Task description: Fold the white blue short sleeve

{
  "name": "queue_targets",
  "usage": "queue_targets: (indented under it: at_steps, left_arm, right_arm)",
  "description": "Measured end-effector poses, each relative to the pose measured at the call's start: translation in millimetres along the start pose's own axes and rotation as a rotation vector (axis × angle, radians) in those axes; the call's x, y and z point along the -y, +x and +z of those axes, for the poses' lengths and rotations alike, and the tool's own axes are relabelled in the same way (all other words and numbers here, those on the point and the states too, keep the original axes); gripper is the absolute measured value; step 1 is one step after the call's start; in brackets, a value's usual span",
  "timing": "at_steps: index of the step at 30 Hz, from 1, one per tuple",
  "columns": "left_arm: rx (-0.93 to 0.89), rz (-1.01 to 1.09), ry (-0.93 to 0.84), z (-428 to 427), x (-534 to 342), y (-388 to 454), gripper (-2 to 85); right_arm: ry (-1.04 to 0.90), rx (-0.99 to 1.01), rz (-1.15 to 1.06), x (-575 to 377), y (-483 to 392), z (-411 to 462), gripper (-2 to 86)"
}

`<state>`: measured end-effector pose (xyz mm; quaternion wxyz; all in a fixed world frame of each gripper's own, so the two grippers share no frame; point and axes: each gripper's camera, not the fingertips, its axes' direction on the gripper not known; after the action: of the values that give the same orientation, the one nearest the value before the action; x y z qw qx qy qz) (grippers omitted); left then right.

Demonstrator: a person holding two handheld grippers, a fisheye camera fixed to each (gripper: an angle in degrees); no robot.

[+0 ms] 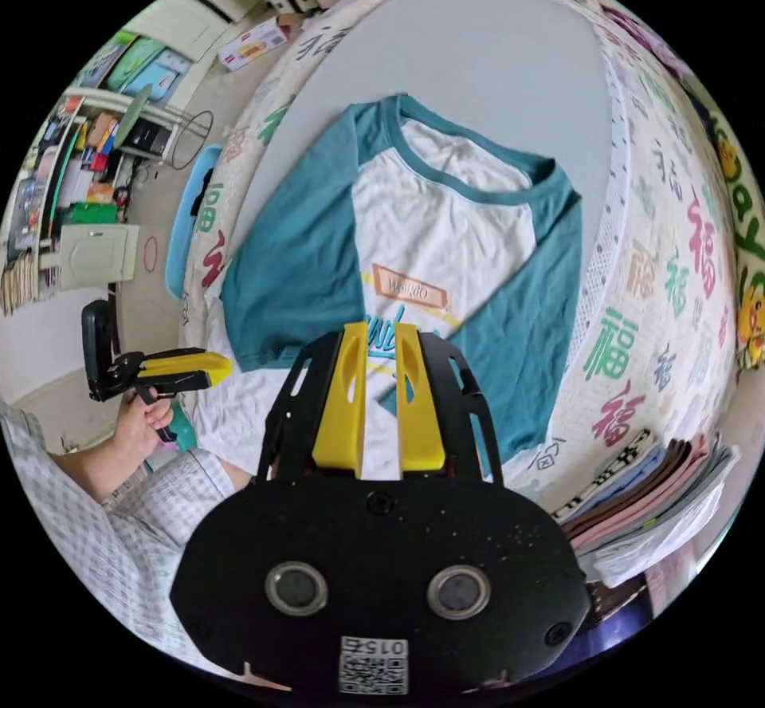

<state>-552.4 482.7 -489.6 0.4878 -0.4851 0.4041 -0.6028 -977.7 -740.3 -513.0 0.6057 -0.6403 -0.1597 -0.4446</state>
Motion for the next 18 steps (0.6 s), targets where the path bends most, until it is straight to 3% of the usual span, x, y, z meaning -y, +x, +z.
queue_targets:
  at_steps: [5, 9, 13, 18]
  left_arm:
    - [0.108, 0.019, 0.084, -17.3, 23.9, 11.8, 1.9]
    - [0.154, 0.026, 0.092, -8.2, 51.2, 15.7, 1.1]
    - [0.305, 0.029, -0.005, 19.6, 69.3, 20.8, 0.3]
    - [0.344, 0.074, -0.094, 25.9, 87.8, 37.6, 0.4]
  right_arm:
    - [0.047, 0.087, -0.059, -13.5, 10.4, 33.7, 6.4]
    - [-0.02, 0.117, -0.144, -25.4, 11.5, 82.5, 5.4]
    - [-0.078, 0.019, -0.165, -52.3, 26.7, 126.5, 4.6]
    - [0.018, 0.186, -0.084, -80.0, 84.2, 130.5, 6.7]
